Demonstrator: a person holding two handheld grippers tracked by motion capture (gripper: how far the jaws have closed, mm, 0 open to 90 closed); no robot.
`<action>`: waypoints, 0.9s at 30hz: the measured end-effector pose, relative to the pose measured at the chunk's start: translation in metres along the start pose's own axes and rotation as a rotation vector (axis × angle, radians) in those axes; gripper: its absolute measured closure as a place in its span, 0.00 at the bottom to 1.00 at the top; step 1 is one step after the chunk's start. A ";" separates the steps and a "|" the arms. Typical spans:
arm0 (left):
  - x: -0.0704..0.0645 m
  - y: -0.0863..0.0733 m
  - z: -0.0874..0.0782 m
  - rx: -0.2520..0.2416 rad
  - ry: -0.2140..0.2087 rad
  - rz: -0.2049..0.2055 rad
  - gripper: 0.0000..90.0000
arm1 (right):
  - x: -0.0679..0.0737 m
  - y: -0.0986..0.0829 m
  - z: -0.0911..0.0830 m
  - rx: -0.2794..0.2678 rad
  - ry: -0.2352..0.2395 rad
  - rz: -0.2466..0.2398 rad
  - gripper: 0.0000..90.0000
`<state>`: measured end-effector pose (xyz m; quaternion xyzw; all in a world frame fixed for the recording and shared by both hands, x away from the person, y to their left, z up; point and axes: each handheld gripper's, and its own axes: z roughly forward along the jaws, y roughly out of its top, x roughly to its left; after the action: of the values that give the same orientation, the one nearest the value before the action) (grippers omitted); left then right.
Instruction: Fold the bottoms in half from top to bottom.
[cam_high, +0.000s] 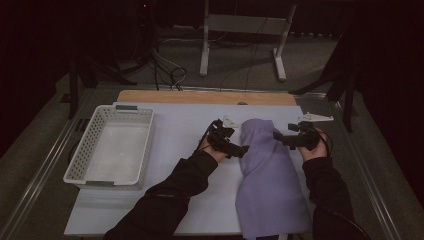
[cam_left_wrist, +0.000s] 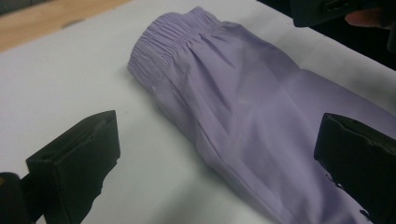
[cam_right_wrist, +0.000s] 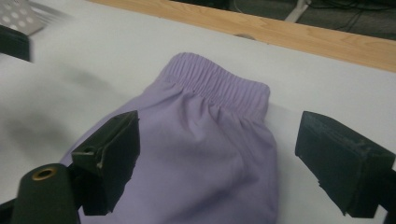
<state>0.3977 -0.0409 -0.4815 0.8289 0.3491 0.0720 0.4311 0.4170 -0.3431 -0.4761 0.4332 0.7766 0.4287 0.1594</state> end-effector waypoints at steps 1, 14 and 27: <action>0.001 0.002 0.005 0.005 0.005 -0.007 0.01 | -0.001 0.001 0.002 0.001 0.001 0.003 0.14; 0.007 0.011 0.062 0.047 0.054 -0.139 0.09 | -0.014 -0.001 0.041 0.111 -0.022 0.034 0.11; 0.011 0.005 0.094 0.134 0.129 -0.075 0.27 | -0.019 -0.016 0.071 0.207 -0.075 0.046 0.16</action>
<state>0.4481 -0.0979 -0.5377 0.8358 0.4112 0.0857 0.3536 0.4632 -0.3256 -0.5329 0.4805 0.8003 0.3332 0.1328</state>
